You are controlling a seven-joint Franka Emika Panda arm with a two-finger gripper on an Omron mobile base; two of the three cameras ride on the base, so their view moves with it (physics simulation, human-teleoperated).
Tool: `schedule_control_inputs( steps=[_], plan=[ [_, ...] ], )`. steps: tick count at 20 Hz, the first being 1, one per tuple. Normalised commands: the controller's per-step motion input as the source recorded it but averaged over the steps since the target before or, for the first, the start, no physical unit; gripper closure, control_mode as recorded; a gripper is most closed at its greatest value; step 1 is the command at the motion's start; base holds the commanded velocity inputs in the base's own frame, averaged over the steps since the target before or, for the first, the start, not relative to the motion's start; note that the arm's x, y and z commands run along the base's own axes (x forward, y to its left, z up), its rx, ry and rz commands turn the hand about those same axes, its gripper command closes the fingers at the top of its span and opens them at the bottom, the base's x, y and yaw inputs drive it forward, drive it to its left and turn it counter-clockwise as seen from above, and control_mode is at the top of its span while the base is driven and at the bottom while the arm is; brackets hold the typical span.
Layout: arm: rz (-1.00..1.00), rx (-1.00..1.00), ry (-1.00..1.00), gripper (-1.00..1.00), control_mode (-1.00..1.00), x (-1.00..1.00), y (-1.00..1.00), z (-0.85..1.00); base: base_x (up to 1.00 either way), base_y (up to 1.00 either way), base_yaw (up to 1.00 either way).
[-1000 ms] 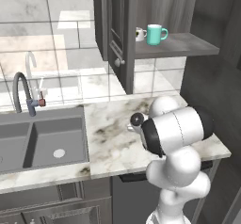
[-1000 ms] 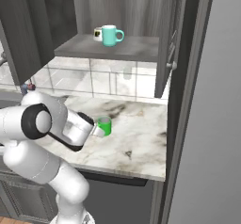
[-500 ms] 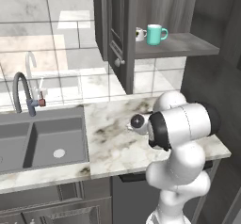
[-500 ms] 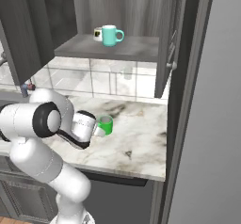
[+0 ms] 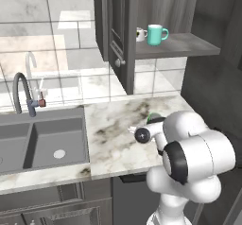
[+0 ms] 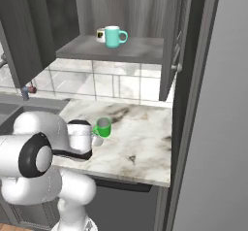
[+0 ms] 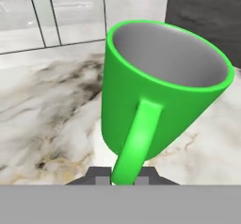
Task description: Pick the mug on the counter and place it in the cabinet with the handle facing the right, like the mugs already inside.
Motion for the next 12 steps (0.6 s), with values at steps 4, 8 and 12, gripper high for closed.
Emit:
schedule_control_inputs(
  steps=[4, 8, 12],
  plan=[
    [0.0, 0.0, -0.09, 1.0, -1.0, -0.16, 0.04, 0.21, 0.0, 0.0, 0.0],
    [0.0, 0.0, -0.09, 1.0, -1.0, -0.22, 0.0, 0.32, 0.0, 0.0, 0.0],
    [0.03, 0.0, -0.09, 1.0, -1.0, -0.13, 0.0, 0.55, 0.0, 0.0, 0.0]
  ],
)
